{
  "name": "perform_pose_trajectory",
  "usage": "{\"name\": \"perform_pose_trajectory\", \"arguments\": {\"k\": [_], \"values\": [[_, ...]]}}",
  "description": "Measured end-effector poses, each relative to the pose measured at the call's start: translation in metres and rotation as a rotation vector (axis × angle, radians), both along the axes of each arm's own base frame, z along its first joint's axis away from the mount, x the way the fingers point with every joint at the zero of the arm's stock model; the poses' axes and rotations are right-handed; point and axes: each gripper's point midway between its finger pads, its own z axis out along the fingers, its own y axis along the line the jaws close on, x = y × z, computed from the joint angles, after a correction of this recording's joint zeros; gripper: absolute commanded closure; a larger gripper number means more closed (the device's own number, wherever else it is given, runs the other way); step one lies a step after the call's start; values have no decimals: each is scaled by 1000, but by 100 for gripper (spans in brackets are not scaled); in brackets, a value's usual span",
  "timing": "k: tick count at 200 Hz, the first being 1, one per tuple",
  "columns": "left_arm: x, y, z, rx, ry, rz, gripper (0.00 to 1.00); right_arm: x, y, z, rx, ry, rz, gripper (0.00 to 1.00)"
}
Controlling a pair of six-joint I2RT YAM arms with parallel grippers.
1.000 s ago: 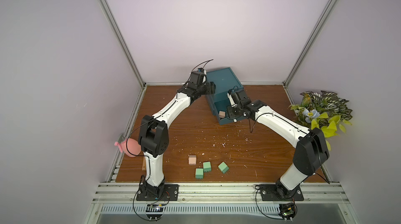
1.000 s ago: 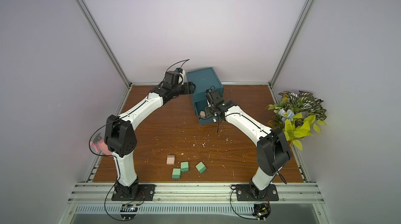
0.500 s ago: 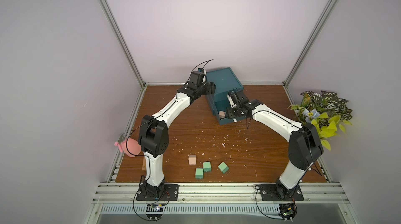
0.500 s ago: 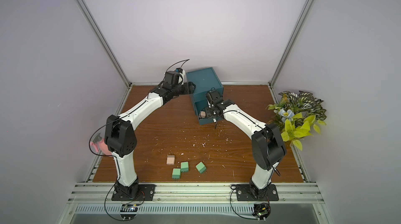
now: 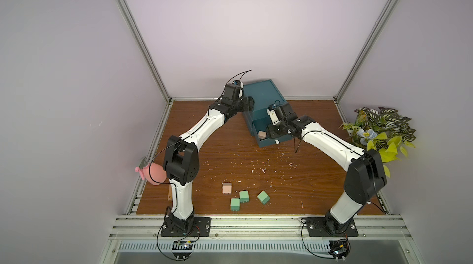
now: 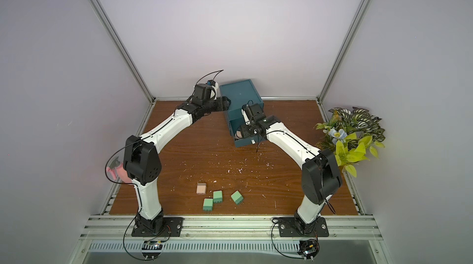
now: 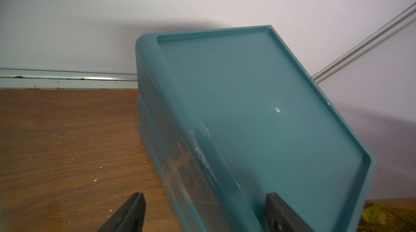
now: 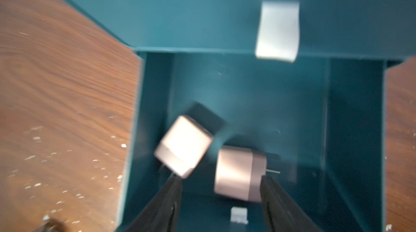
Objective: Place the plugs into the drawer by color
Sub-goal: Place the plug in the drawer.
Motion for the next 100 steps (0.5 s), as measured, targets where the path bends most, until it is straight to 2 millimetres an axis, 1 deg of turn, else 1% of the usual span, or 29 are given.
{"name": "perform_pose_trajectory", "arguments": {"k": [14,23,32,42,51,65,84,100], "values": [[0,0,0,0,0,0,21,-14,12,17,34,-45,53,37],[0,0,0,0,0,0,21,-28,27,26,55,-74,111,37],[0,0,0,0,0,0,21,-43,44,30,69,-95,174,37],[0,0,0,0,0,0,21,-61,65,28,79,-110,254,36],[0,0,0,0,0,0,21,-81,86,21,89,-111,336,35],[0,0,0,0,0,0,21,-115,114,-1,89,-94,461,34],[0,0,0,-1,0,0,21,-155,141,-32,72,-54,600,35],[0,0,0,0,0,0,21,-176,157,-54,49,-36,679,35]]}}
